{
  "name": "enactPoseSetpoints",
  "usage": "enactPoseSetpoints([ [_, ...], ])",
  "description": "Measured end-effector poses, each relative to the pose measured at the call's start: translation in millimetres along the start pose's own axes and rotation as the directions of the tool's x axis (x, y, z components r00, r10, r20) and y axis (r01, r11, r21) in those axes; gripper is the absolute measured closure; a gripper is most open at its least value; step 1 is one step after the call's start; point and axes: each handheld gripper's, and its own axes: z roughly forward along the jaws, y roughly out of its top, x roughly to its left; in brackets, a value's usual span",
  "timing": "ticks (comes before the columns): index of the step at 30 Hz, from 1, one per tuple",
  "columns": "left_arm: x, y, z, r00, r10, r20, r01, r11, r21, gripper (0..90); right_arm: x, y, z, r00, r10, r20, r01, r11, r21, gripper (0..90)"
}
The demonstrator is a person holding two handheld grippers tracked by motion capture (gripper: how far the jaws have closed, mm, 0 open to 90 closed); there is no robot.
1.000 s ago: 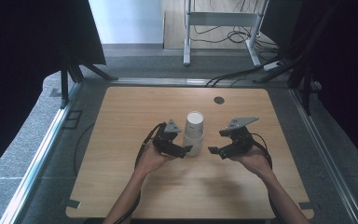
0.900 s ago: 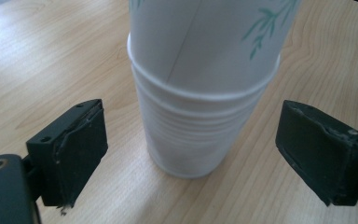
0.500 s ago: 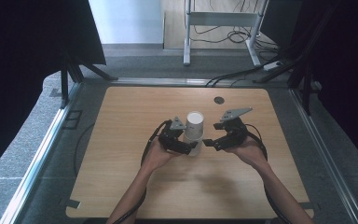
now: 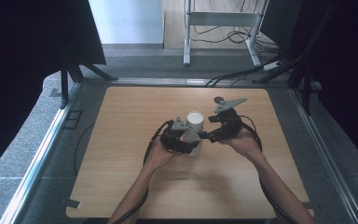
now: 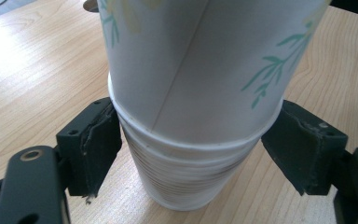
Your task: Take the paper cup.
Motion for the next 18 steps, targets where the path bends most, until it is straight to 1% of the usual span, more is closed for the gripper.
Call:
enactPoseSetpoints([
  [5, -0.5, -0.6, 0.2, 1.0000, -0.002, -0.003, 0.002, 1.0000, -0.005, 20.8, -1.1, 8.1, 3.3, 1.0000, 0.006, -0.007, -0.006, 1.000, -0.003, 16.0],
  [10, -0.8, 0.1, 0.0, 1.0000, 0.005, -0.007, -0.005, 1.0000, 0.003, 21.1, -3.6, 19.6, 8.0, 0.9999, 0.012, -0.006, -0.012, 1.000, -0.013, 16.7],
  [11, -1.0, 0.1, 0.1, 0.9999, 0.005, -0.009, -0.005, 1.0000, 0.003, 21.1, -3.6, 19.6, 8.0, 0.9999, 0.012, -0.006, -0.012, 1.000, -0.013, 16.7],
  [14, -1.3, 0.2, -0.1, 0.9999, 0.012, -0.011, -0.012, 0.9999, 0.009, 21.2, -2.9, 24.8, 10.2, 1.0000, 0.006, -0.007, -0.006, 1.000, -0.015, 18.0],
  [16, -1.6, 0.4, 0.1, 0.9999, 0.011, -0.013, -0.011, 0.9999, 0.010, 21.3, -1.4, 29.6, 13.3, 1.0000, -0.008, -0.004, 0.008, 1.000, -0.004, 20.0],
  [18, -1.8, 0.4, 0.1, 0.9998, 0.011, -0.015, -0.011, 0.9999, 0.010, 21.3, -1.0, 30.9, 14.0, 0.9999, -0.012, -0.001, 0.012, 1.000, 0.000, 21.0],
])
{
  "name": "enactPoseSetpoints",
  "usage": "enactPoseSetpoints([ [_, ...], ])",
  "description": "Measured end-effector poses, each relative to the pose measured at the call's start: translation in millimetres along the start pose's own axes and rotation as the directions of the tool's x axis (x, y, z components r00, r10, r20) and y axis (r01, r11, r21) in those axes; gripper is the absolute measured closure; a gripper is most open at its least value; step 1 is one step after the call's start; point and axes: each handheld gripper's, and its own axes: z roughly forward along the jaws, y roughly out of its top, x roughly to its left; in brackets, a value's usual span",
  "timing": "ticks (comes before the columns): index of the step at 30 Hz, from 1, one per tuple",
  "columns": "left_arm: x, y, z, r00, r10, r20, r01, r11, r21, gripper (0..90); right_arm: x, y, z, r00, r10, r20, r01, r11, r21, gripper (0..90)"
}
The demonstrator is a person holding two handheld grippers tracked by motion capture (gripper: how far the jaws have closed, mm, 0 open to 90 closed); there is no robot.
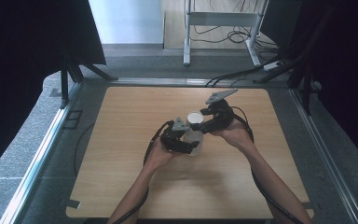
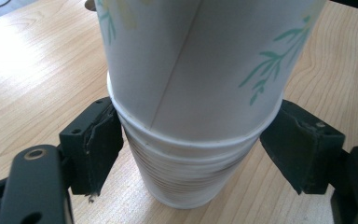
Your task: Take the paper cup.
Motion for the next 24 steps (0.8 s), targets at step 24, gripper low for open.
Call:
enactPoseSetpoints([
  [24, 0.5, -0.6, 0.0, 1.0000, 0.008, 0.000, -0.008, 1.0000, 0.002, 21.3, 2.8, 26.2, -20.4, 0.9981, -0.059, -0.017, 0.059, 0.998, 0.036, 37.0],
])
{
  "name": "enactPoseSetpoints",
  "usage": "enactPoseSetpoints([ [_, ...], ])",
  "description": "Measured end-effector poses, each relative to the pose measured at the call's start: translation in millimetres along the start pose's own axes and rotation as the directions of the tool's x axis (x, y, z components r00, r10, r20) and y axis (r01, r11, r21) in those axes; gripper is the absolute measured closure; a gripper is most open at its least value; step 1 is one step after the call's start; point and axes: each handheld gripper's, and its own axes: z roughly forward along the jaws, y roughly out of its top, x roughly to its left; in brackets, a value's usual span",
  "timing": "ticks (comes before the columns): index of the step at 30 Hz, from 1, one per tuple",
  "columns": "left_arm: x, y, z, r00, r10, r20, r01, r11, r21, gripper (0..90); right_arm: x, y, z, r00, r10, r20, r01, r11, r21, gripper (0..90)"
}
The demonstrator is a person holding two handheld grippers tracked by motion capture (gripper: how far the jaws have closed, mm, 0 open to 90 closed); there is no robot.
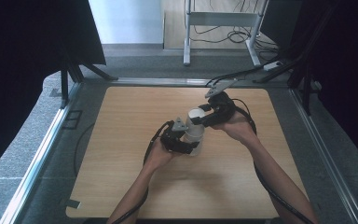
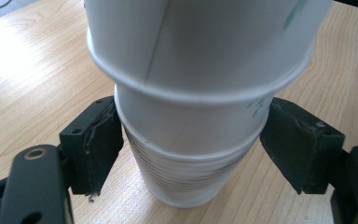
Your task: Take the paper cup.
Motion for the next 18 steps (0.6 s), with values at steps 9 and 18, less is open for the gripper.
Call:
enactPoseSetpoints([
  [9, -0.4, -0.4, 0.1, 0.9999, 0.011, -0.004, -0.011, 0.9999, 0.002, 20.9, 2.0, 12.0, -14.8, 0.9999, -0.015, -0.002, 0.015, 1.000, -0.015, 37.1],
  [18, -1.1, -0.8, 1.2, 0.9999, 0.001, -0.014, -0.001, 1.0000, 0.008, 16.9, 1.8, 18.6, -30.2, 0.9999, -0.015, 0.002, 0.015, 0.999, -0.038, 37.1],
])
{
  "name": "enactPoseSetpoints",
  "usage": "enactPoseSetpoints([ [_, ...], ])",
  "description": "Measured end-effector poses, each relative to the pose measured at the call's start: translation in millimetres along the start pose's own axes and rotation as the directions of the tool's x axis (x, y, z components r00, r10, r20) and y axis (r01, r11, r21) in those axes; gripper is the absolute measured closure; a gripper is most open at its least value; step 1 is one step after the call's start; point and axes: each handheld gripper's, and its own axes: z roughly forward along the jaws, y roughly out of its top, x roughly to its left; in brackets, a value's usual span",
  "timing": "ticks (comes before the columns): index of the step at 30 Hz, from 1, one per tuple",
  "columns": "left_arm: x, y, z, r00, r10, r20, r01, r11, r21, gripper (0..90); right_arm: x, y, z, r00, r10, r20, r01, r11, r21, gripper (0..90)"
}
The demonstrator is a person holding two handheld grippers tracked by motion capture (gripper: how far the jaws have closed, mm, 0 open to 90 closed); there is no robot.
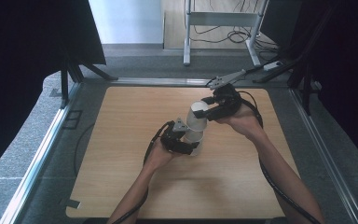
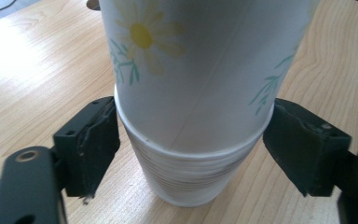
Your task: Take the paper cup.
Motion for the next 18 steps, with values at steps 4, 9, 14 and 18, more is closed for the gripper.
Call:
enactPoseSetpoints([
  [4, 1.4, -0.8, -2.0, 0.9999, -0.013, 0.005, 0.013, 0.9999, -0.005, 13.6, 0.8, 3.0, -7.0, 1.0000, -0.001, 0.005, 0.001, 1.000, -0.006, 37.2],
  [9, 2.1, -1.9, -6.5, 0.9999, -0.015, 0.006, 0.015, 0.9999, -0.004, 10.9, 2.5, 5.9, -15.6, 1.0000, -0.005, 0.005, 0.005, 1.000, -0.019, 37.1],
  [14, 1.0, -3.4, -12.9, 0.9997, -0.018, 0.020, 0.018, 0.9998, -0.006, 8.6, 5.5, 7.4, -25.0, 1.0000, -0.006, 0.002, 0.006, 0.999, -0.033, 37.1],
  [18, -0.6, -5.0, -19.0, 0.9993, -0.009, 0.037, 0.009, 1.0000, 0.000, 6.1, 9.0, 6.0, -30.7, 0.9999, -0.012, -0.002, 0.012, 0.999, -0.036, 37.1],
])
